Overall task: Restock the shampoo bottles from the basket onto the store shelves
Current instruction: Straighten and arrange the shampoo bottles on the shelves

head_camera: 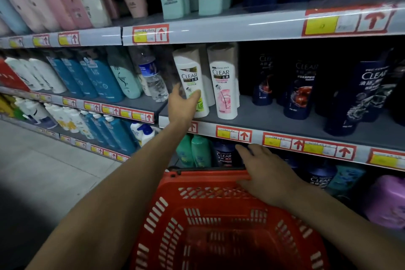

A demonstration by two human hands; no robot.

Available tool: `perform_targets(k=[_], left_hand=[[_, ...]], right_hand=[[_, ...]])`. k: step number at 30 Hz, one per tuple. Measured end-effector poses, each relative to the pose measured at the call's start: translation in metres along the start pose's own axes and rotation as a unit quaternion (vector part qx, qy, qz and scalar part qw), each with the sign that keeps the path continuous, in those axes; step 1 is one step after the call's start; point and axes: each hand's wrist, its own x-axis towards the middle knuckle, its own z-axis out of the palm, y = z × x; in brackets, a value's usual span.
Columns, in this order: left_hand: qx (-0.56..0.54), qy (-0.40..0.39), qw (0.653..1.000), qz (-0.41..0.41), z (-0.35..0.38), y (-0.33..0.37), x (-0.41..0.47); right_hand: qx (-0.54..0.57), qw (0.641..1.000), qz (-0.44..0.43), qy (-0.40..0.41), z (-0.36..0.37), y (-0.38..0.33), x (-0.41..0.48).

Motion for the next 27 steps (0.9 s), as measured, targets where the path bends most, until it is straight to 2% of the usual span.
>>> perform_targets(k=[4, 10, 13, 16, 20, 24, 27], left_hand=[[-0.039, -0.056, 0.998, 0.004, 0.003, 0.002, 0.009], [-0.047, -0.036, 0.998, 0.019, -0.015, 0.011, 0.005], [-0.079, 0.003, 0.996, 0.034, -0.042, 0.018, -0.013], [-0.119, 0.038, 0.991, 0.036, -0.076, 0.026, -0.035], [-0.113, 0.052, 0.992, 0.019, -0.121, 0.009, -0.06], [-0.067, 0.053, 0.996, -0.003, -0.151, -0.006, -0.067], [-0.041, 0.038, 0.998, -0.005, -0.173, -0.011, -0.065]], right_hand=[[0.02, 1.0, 0.0, 0.019, -0.003, -0.005, 0.002], [0.023, 0.999, -0.001, 0.025, 0.001, -0.02, 0.003], [0.039, 0.998, -0.008, 0.044, 0.001, -0.03, 0.003], [0.092, 0.992, -0.014, 0.083, 0.002, -0.049, 0.004], [0.155, 0.972, -0.004, 0.177, 0.007, -0.074, 0.025], [0.185, 0.949, 0.046, 0.25, 0.009, -0.098, 0.089], [0.236, 0.93, 0.104, 0.261, 0.003, -0.115, 0.139]])
